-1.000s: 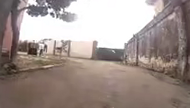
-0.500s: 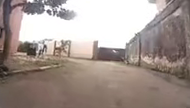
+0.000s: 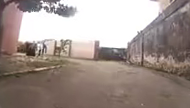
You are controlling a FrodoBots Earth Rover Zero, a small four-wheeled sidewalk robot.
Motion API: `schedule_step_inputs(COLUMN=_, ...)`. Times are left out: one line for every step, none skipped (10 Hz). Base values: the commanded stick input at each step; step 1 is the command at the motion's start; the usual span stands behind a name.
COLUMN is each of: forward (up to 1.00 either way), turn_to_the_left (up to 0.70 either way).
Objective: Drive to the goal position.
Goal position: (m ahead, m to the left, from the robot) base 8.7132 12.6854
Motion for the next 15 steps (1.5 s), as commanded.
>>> schedule_step_inputs(forward=0.7, turn_to_the_left=0.0)
schedule_step_inputs(forward=0.7, turn_to_the_left=0.0)
schedule_step_inputs(forward=0.7, turn_to_the_left=0.0)
schedule_step_inputs(forward=0.7, turn_to_the_left=0.0)
schedule_step_inputs(forward=0.7, turn_to_the_left=0.0)
schedule_step_inputs(forward=0.7, turn_to_the_left=0.0)
schedule_step_inputs(forward=0.7, turn_to_the_left=-0.35)
schedule_step_inputs(forward=0.7, turn_to_the_left=-0.35)
schedule_step_inputs(forward=0.7, turn_to_the_left=-0.35)
schedule_step_inputs(forward=0.7, turn_to_the_left=-0.35)
schedule_step_inputs(forward=0.7, turn_to_the_left=-0.35)
schedule_step_inputs(forward=0.7, turn_to_the_left=-0.23)
schedule_step_inputs(forward=0.7, turn_to_the_left=-0.17)
schedule_step_inputs(forward=0.7, turn_to_the_left=-0.11)
schedule_step_inputs(forward=0.7, turn_to_the_left=-0.05)
